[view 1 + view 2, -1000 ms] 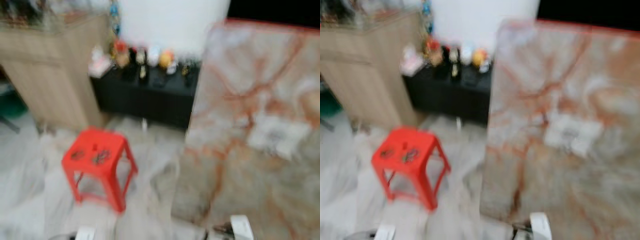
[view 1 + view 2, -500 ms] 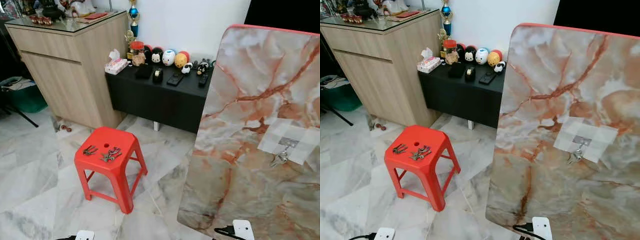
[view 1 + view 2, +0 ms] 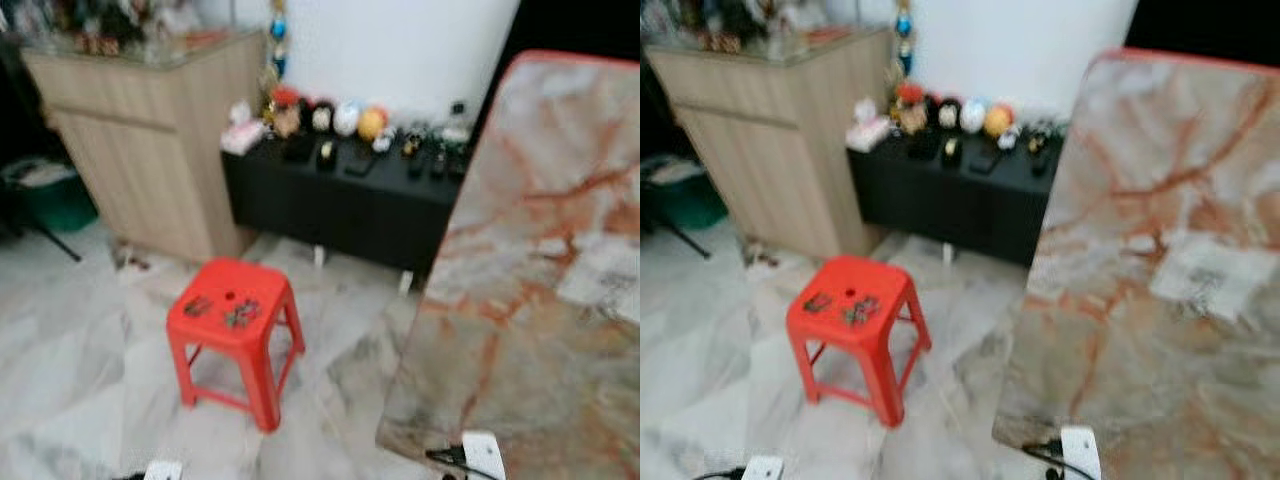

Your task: Hang keys on a hook

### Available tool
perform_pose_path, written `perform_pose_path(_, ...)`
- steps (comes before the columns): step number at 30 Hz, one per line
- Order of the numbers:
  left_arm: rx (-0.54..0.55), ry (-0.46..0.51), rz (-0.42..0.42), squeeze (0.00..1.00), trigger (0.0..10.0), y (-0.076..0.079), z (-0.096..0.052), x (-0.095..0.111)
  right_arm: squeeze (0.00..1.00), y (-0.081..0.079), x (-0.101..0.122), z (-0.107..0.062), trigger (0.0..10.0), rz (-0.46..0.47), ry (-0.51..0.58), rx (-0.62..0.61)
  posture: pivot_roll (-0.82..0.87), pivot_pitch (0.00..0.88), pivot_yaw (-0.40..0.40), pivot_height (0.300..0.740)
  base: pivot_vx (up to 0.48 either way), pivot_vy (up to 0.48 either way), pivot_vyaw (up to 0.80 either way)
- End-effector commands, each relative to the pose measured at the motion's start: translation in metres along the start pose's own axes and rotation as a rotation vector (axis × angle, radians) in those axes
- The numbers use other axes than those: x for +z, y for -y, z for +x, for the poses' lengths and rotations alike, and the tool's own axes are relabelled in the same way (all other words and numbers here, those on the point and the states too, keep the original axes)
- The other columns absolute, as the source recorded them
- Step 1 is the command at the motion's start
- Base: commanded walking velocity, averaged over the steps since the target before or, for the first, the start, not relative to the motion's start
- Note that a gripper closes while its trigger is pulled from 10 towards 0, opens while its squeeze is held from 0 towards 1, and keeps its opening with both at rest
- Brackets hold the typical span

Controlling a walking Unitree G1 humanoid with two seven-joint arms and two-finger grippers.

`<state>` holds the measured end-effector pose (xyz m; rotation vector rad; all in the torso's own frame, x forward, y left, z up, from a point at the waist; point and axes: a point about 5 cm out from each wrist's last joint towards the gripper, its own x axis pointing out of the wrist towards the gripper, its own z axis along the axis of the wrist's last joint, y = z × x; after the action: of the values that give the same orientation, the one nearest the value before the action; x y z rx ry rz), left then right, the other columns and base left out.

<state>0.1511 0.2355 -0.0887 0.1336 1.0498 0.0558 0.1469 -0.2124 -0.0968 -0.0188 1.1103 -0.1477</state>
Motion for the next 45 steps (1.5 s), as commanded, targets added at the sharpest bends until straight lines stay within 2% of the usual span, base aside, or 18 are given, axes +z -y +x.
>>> perform_pose_path(1,0.008,-0.028,0.01,0.0,10.0,-0.0048,-0.0016,-0.0072,0.0,-0.0056,0.0094,0.001,10.0,0.004,0.029,0.01,0.01,0.0,-0.038,0.74,0.0,0.394,0.0)
perform_pose_path(45,0.034,-0.014,-0.028,0.0,10.0,-0.0083,-0.0013,-0.0034,0.0,-0.0065,0.0156,0.0011,10.0,0.029,0.071,-0.011,0.01,0.0,-0.043,0.74,0.0,0.394,0.0)
